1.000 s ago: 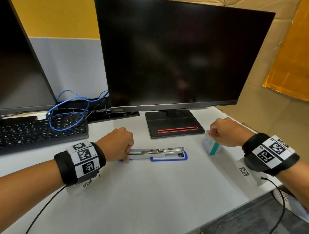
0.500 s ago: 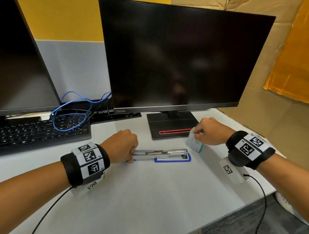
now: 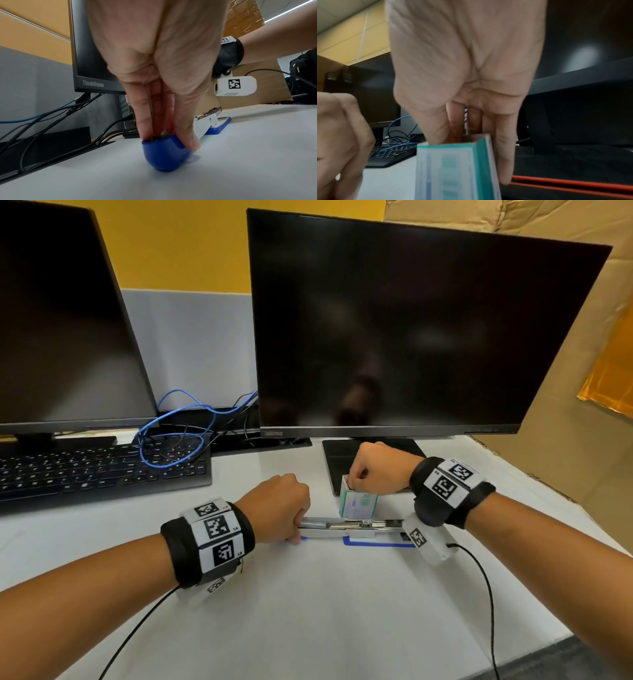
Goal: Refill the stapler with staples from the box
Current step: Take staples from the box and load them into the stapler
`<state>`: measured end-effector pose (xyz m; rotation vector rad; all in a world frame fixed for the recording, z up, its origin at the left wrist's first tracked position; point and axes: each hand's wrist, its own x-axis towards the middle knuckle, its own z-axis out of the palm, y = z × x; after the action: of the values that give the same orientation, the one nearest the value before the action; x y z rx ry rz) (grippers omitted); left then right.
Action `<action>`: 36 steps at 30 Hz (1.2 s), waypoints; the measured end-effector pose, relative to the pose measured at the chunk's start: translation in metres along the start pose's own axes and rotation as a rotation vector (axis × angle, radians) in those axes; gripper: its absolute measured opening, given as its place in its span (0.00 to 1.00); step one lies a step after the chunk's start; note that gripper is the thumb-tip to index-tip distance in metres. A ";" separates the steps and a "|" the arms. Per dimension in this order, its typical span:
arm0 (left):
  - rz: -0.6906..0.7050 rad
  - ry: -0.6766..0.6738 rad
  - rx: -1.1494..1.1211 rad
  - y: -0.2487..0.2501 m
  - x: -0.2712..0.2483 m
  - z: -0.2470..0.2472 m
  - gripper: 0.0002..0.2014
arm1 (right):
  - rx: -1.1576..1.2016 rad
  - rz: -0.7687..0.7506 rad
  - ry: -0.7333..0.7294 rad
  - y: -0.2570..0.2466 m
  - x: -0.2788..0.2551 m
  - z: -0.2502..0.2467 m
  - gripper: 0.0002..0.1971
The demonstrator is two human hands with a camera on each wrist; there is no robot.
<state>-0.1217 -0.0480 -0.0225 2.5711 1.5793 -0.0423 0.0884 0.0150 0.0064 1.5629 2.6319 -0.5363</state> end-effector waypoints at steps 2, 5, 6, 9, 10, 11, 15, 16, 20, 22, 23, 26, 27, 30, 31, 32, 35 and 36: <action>0.003 -0.006 -0.008 0.000 0.000 -0.001 0.14 | -0.048 -0.002 -0.066 -0.007 0.005 -0.005 0.13; 0.021 -0.016 -0.004 0.000 0.000 -0.003 0.10 | -0.102 -0.002 -0.116 -0.010 0.016 -0.010 0.11; 0.022 -0.013 -0.004 0.000 0.000 -0.003 0.10 | -0.107 0.007 -0.124 -0.011 0.020 -0.010 0.10; 0.020 -0.010 -0.003 0.000 0.000 -0.002 0.11 | -0.119 0.019 -0.138 -0.011 0.027 -0.009 0.07; 0.017 -0.012 -0.005 -0.001 0.000 -0.002 0.12 | -0.126 0.018 -0.138 -0.012 0.029 -0.009 0.07; 0.014 -0.013 -0.007 -0.001 0.000 -0.002 0.12 | -0.129 0.015 -0.134 -0.012 0.030 -0.009 0.07; 0.022 -0.016 0.003 0.000 0.001 -0.002 0.10 | -0.133 -0.035 -0.085 -0.010 0.030 -0.008 0.07; 0.023 -0.015 0.008 0.000 0.002 -0.002 0.10 | -0.134 -0.043 -0.068 -0.009 0.029 -0.007 0.07; 0.015 -0.007 0.030 -0.002 0.002 -0.002 0.11 | -0.147 -0.070 -0.026 -0.008 0.027 -0.003 0.07; -0.003 -0.008 0.004 -0.003 0.002 -0.003 0.14 | -0.137 -0.074 -0.035 -0.008 0.026 -0.004 0.07; -0.013 -0.002 -0.018 -0.003 0.002 -0.005 0.16 | -0.131 -0.076 -0.048 -0.008 0.025 -0.004 0.08; -0.036 0.076 -0.080 0.000 0.005 -0.011 0.18 | -0.127 -0.107 -0.084 -0.008 0.021 -0.005 0.08; -0.041 0.115 -0.113 0.002 0.007 -0.013 0.19 | -0.126 -0.119 -0.087 -0.009 0.020 -0.005 0.09; -0.049 0.183 -0.258 0.007 0.018 -0.016 0.26 | -0.124 -0.146 -0.080 -0.010 0.020 -0.004 0.09; -0.045 0.181 -0.298 0.008 0.022 -0.016 0.29 | -0.116 -0.155 -0.076 -0.011 0.020 -0.004 0.08; -0.039 0.174 -0.329 0.010 0.025 -0.016 0.32 | -0.104 -0.164 -0.069 -0.012 0.021 -0.003 0.08; -0.009 0.160 -0.367 0.014 0.035 -0.014 0.37 | -0.065 -0.181 -0.050 -0.015 0.019 -0.001 0.06; -0.005 0.162 -0.375 0.015 0.037 -0.013 0.38 | -0.064 -0.181 -0.050 -0.016 0.019 -0.001 0.06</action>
<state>-0.0925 -0.0207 -0.0119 2.3242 1.4753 0.4301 0.0658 0.0243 0.0078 1.2854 2.7385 -0.4862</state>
